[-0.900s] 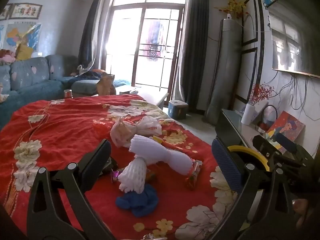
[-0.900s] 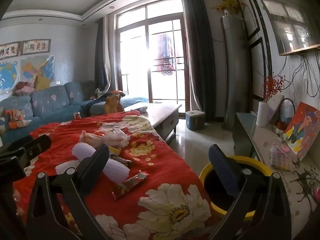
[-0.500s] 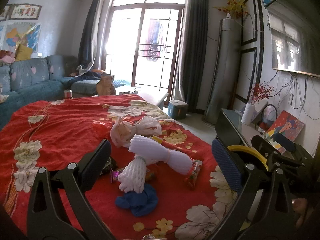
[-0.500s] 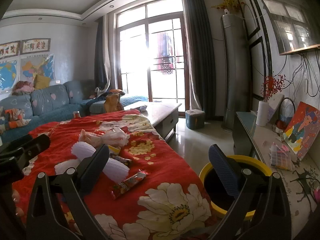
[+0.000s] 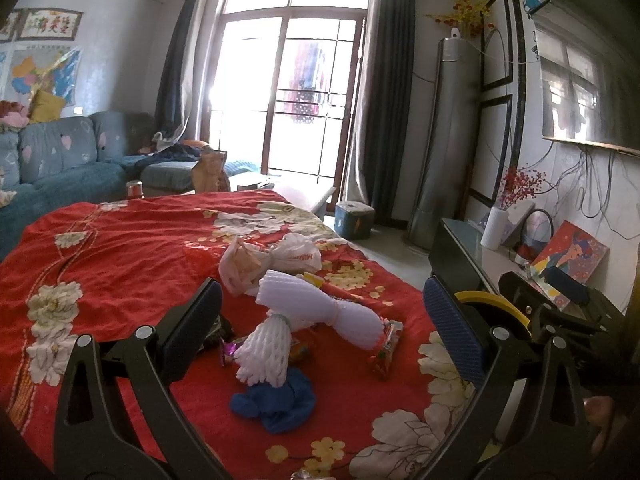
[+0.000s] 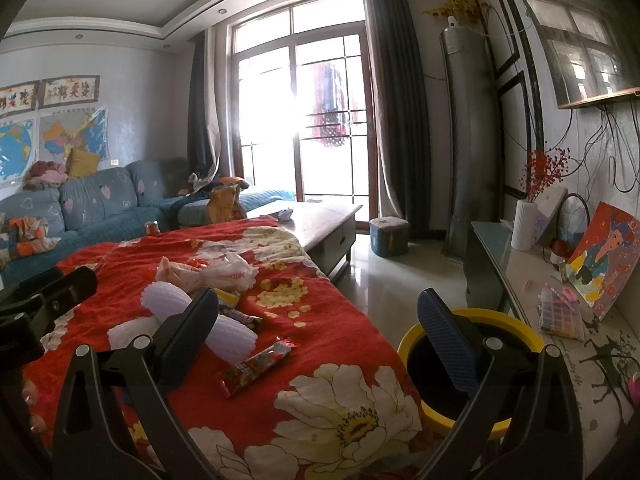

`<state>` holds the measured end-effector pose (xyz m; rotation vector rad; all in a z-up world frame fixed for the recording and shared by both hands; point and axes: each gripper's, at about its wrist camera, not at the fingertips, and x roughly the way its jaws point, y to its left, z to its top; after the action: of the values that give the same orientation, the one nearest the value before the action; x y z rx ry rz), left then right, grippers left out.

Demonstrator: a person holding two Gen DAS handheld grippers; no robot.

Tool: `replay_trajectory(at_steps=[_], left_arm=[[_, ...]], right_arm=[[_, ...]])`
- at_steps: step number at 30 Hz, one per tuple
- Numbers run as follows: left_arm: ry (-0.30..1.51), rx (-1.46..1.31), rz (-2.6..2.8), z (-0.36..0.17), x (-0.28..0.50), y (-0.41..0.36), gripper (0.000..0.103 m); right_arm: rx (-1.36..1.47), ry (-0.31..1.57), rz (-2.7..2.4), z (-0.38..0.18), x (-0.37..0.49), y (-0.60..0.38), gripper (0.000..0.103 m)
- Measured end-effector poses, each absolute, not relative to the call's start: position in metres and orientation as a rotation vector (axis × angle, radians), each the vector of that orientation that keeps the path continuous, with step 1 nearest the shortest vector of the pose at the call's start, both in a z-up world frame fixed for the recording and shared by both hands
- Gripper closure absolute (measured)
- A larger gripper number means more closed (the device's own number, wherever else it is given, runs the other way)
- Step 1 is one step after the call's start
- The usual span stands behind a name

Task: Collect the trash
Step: 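Move both tools toward the trash on the red bedspread, then grasp the green snack wrapper with the left tool while the right tool grasps the white foam net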

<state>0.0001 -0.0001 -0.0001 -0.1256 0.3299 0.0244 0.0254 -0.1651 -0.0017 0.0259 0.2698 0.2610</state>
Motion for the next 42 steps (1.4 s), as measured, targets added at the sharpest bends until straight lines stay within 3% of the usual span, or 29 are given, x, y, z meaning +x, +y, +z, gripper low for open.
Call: replay_trajectory(at_steps=[14, 42], left_arm=[[0.352, -0.142, 0.036, -0.003, 0.002, 0.0, 0.011], [0.376, -0.251, 0.223, -0.002, 0.013, 0.094, 0.011]], right_arm=[[0.02, 0.294, 0.279, -0.015, 0.031, -0.166, 0.006], [-0.128, 0.397, 0.544, -0.002, 0.064, -0.084, 0.006]])
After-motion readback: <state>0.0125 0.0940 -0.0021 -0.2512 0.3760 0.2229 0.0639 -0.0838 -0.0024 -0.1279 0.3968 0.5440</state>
